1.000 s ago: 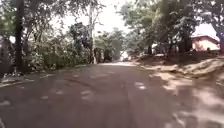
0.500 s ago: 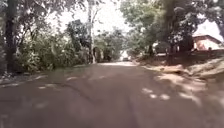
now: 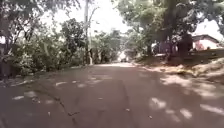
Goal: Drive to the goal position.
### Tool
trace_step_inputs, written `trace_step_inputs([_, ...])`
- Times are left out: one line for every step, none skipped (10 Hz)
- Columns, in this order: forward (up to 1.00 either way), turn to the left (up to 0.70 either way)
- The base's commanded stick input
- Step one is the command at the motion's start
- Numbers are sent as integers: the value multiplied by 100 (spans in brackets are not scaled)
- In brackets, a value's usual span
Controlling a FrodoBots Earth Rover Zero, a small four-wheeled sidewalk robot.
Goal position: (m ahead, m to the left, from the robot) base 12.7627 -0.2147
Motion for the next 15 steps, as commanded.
trace_step_inputs([100, 0])
trace_step_inputs([100, 0])
trace_step_inputs([100, 0])
trace_step_inputs([100, 0])
trace_step_inputs([100, 0])
trace_step_inputs([100, 0])
trace_step_inputs([100, 0])
trace_step_inputs([100, 0])
trace_step_inputs([100, 0])
trace_step_inputs([100, 0])
trace_step_inputs([100, 0])
trace_step_inputs([100, 0])
trace_step_inputs([100, 0])
trace_step_inputs([100, 0])
trace_step_inputs([100, 0])
